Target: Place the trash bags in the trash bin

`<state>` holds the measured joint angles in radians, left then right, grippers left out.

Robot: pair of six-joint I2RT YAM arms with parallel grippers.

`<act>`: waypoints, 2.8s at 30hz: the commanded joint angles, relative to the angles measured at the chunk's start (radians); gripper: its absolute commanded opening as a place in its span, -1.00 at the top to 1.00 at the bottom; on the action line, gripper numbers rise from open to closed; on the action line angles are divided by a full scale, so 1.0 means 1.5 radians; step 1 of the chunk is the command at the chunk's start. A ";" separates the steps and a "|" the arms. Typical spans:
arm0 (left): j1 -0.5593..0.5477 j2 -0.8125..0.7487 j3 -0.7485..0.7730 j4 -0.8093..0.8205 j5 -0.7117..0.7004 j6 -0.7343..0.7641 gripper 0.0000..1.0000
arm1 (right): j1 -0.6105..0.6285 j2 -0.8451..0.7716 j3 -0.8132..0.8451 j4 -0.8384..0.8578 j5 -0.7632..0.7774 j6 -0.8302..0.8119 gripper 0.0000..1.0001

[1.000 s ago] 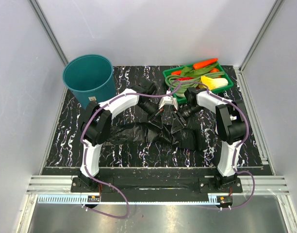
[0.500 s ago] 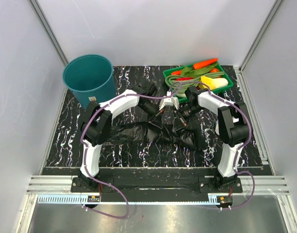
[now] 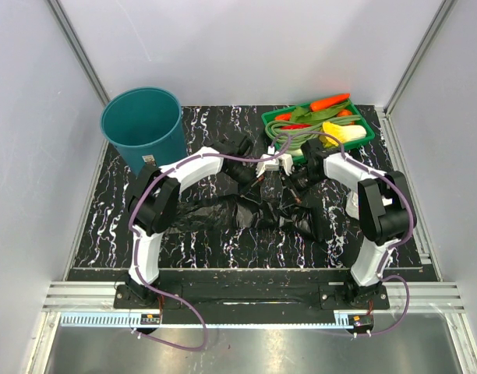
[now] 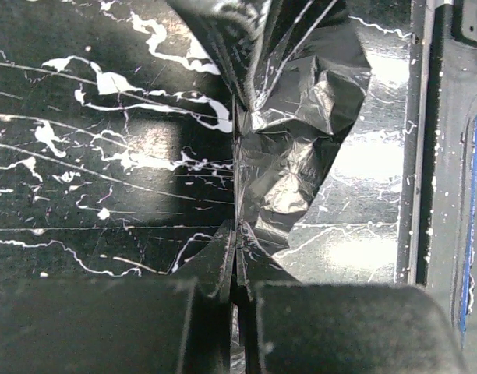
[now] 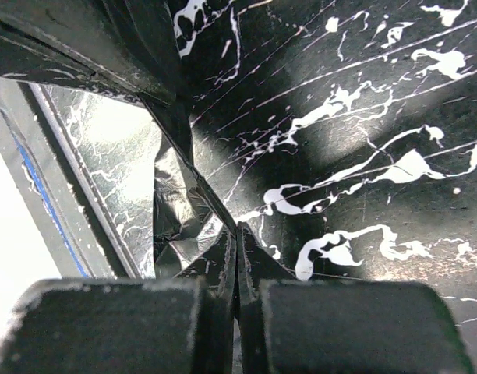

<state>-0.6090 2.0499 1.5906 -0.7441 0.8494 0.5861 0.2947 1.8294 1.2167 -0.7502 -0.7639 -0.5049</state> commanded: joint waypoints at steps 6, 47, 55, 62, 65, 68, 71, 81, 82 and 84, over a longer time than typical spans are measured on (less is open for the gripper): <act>0.038 -0.045 -0.021 0.003 -0.061 -0.041 1.00 | -0.045 -0.053 -0.039 0.041 0.118 0.050 1.00; 0.089 -0.095 -0.045 0.036 0.028 -0.075 1.00 | -0.065 -0.007 -0.097 0.151 0.312 0.146 1.00; 0.088 -0.111 -0.032 0.020 0.068 -0.073 1.00 | -0.009 0.029 -0.081 0.154 0.418 0.170 1.00; 0.088 -0.126 0.010 -0.020 0.073 -0.077 1.00 | 0.021 0.066 -0.038 0.097 0.490 0.192 1.00; 0.089 -0.133 0.019 -0.033 0.076 -0.075 1.00 | 0.025 0.076 -0.025 0.081 0.500 0.206 1.00; 0.090 -0.140 0.020 -0.040 0.079 -0.074 1.00 | 0.038 0.076 -0.026 0.079 0.523 0.203 1.00; 0.090 -0.148 0.019 -0.047 0.084 -0.073 1.00 | 0.056 0.089 -0.015 0.070 0.546 0.195 1.00; 0.096 -0.169 0.063 -0.124 0.130 -0.036 1.00 | 0.107 0.122 0.011 0.038 0.614 0.173 1.00; 0.097 -0.172 0.072 -0.130 0.134 -0.037 1.00 | 0.113 0.125 0.012 0.037 0.619 0.168 1.00; 0.098 -0.175 0.087 -0.143 0.134 -0.034 1.00 | 0.128 0.133 0.015 0.032 0.638 0.161 1.00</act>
<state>-0.4885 1.8996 1.6245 -0.8738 0.9417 0.5083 0.4831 1.9289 1.2812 -0.5957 -0.0338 -0.2039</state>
